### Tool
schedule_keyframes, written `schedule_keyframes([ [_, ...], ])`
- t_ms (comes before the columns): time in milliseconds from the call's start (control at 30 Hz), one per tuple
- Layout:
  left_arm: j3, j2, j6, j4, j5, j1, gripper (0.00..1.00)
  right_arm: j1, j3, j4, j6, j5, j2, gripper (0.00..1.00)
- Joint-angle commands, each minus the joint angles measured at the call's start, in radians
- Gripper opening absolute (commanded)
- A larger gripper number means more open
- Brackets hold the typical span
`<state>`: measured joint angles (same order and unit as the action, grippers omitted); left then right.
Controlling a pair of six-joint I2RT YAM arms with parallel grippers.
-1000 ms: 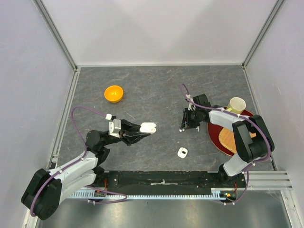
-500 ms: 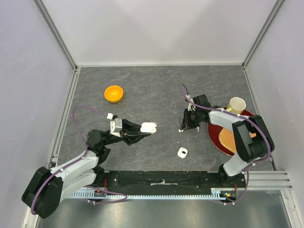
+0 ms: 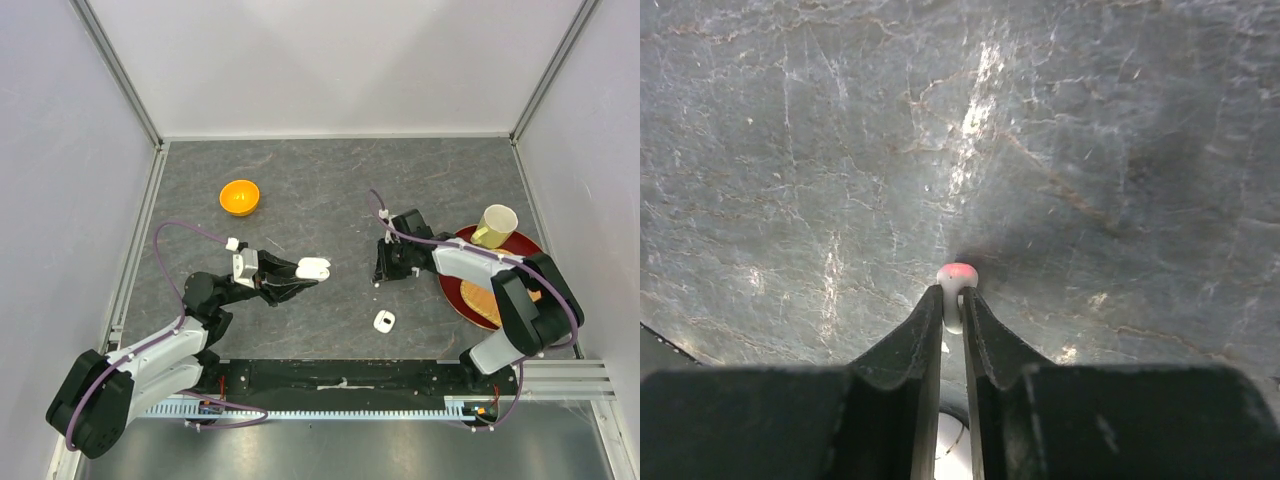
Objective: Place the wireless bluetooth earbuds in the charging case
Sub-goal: Pick up the earbud from the center of the board.
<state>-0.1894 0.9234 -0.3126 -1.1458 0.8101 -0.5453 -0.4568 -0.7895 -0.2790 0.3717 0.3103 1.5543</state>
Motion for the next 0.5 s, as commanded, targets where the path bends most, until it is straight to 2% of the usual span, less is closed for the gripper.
schedule_keyframes([
  [0, -0.015, -0.004, 0.026, -0.023, -0.017, 0.001, 0.02, -0.036, 0.025, 0.021, 0.052, -0.111, -0.060, 0.19],
  [167, -0.007, -0.015, 0.026, -0.017, -0.026, 0.001, 0.02, -0.052, 0.035, 0.015, 0.072, -0.181, -0.088, 0.20],
  [333, -0.007, -0.020, 0.024, -0.012, -0.026, 0.001, 0.02, -0.077, 0.030, 0.020, 0.082, -0.192, -0.079, 0.24],
  [467, -0.004, -0.024, 0.026, -0.011, -0.026, 0.001, 0.02, -0.085, 0.027, 0.023, 0.081, -0.175, -0.059, 0.22],
])
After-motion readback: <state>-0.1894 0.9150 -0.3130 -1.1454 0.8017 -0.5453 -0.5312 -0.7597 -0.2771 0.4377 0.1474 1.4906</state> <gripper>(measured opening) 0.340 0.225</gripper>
